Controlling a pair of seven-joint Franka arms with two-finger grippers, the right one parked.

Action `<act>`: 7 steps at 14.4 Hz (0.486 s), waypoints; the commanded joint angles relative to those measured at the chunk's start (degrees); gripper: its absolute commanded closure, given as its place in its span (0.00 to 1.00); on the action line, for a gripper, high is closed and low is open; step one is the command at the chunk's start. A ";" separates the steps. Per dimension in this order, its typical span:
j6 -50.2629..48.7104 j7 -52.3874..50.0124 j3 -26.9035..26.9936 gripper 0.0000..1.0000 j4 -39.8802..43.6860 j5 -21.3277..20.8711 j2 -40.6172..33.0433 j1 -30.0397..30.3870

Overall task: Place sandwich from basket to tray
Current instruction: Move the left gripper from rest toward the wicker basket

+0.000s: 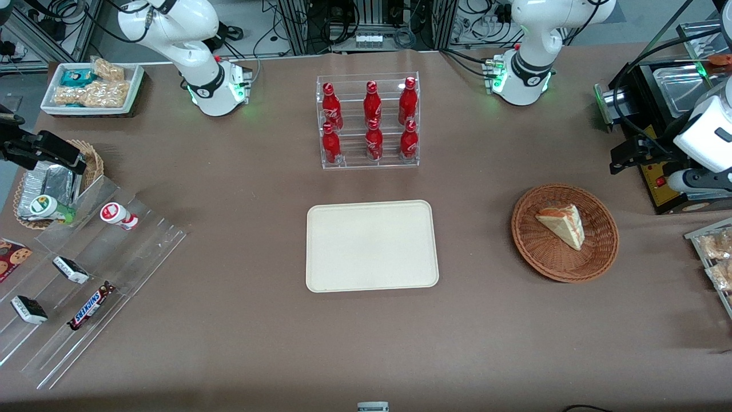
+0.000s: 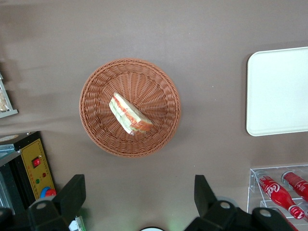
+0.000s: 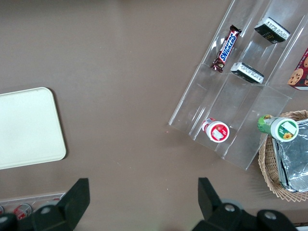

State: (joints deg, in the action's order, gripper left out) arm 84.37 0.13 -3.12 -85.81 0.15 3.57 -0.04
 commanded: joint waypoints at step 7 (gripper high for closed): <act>11.58 0.39 0.48 0.00 -16.56 0.20 -0.49 0.57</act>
State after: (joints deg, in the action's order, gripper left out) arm 91.30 0.13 -2.76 -96.87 0.15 4.09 0.36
